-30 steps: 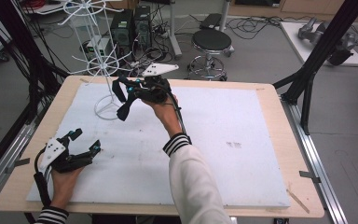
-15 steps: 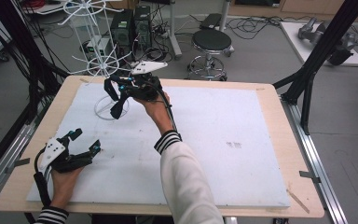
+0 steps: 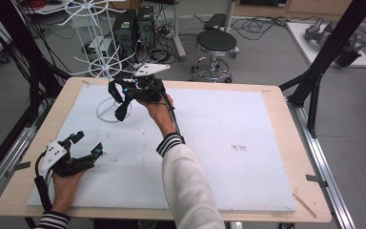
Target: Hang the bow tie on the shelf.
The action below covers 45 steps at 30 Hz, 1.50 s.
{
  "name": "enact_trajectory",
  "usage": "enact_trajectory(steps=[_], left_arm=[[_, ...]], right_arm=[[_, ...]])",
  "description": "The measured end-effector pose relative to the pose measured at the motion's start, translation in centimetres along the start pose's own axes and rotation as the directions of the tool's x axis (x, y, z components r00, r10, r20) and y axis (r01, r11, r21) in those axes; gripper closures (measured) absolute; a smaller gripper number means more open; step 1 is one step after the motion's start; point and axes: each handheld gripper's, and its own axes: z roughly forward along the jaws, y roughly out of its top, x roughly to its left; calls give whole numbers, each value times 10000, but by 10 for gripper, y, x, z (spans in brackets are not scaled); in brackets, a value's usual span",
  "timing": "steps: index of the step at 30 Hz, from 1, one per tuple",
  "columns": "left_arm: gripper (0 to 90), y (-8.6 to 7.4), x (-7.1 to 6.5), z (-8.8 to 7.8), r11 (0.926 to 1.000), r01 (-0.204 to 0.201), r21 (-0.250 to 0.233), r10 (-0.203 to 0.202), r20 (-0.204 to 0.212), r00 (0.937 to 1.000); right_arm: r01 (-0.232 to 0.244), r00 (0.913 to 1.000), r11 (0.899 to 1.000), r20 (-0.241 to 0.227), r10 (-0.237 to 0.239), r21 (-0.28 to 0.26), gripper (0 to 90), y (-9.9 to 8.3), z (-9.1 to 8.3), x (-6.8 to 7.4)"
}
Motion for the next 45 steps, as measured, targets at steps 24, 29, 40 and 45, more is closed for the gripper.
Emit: enact_trajectory(steps=[24, 29, 40, 45], left_arm=[[151, 0, 0, 1, 10000, 11, 90, -10, -51, 10000], [151, 0, 0, 1, 9999, 50, 121, -49, -48, 10000], [151, 0, 0, 1, 9999, -31, 102, 31, -34, 10000], [151, 0, 0, 1, 10000, -54, 66, 54, -33, 10000]], right_arm=[[-668, 9976, 9951, 254, 650, 733, 459, -14, 9, -11], [-809, 9957, 9931, 528, 766, 845, 167, -16, 7, -13], [-880, 9943, 9940, 653, 838, 644, 112, -2, -31, -10], [-782, 9929, 9950, 944, 722, 614, 112, -5, -73, -3]])
